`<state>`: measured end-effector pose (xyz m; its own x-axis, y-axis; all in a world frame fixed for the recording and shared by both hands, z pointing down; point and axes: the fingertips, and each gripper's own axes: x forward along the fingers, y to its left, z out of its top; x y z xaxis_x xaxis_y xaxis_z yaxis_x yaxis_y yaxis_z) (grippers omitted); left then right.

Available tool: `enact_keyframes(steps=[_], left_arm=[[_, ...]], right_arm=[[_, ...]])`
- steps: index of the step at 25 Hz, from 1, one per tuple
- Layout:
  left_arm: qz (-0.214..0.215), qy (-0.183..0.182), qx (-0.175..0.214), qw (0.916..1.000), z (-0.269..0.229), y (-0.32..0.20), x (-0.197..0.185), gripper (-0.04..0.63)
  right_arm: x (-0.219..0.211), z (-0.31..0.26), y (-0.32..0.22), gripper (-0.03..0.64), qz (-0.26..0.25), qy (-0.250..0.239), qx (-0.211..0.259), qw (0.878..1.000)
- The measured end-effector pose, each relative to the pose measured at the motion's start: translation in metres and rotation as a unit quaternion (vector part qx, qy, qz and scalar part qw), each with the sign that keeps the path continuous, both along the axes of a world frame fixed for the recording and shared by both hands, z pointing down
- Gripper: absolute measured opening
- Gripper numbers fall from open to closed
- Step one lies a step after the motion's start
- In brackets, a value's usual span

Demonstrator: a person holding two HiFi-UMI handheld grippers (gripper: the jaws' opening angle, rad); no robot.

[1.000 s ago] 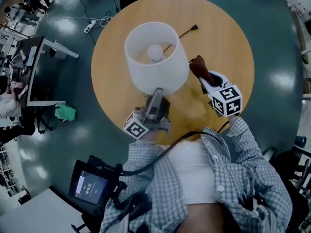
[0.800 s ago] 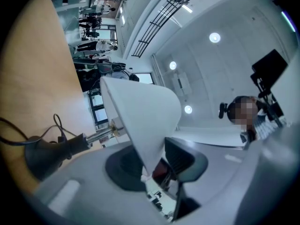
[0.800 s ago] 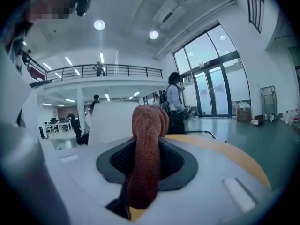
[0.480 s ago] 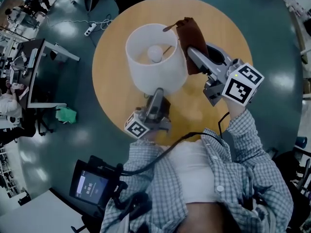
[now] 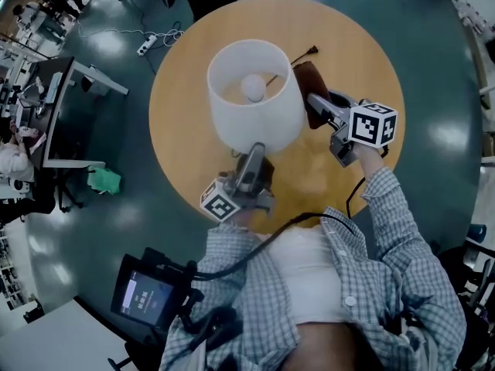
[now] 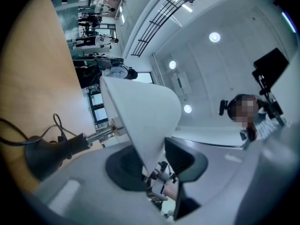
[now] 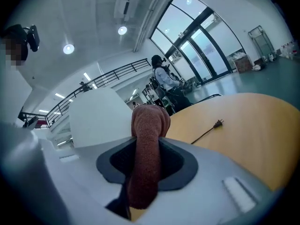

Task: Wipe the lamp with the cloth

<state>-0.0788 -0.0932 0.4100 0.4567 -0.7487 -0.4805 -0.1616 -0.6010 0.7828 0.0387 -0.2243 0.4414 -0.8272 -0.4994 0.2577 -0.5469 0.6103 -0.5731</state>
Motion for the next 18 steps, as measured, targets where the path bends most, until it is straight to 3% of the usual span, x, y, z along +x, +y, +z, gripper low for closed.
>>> enact_keyframes(steps=[6,13,18], left_arm=[[0.004,0.002,0.0,1.0,-0.003,0.002,0.0,0.123],[0.009,0.002,-0.002,1.0,0.0,0.001,0.002,0.123],[0.009,0.002,-0.001,1.0,-0.001,0.003,0.002,0.123]], right_arm=[[-0.011,-0.047,-0.005,0.112,-0.017,-0.042,0.029,0.999],[-0.038,-0.133,-0.028,0.112,-0.1,-0.083,0.112,0.985],[-0.055,-0.122,-0.043,0.112,-0.139,-0.039,0.104,0.984]])
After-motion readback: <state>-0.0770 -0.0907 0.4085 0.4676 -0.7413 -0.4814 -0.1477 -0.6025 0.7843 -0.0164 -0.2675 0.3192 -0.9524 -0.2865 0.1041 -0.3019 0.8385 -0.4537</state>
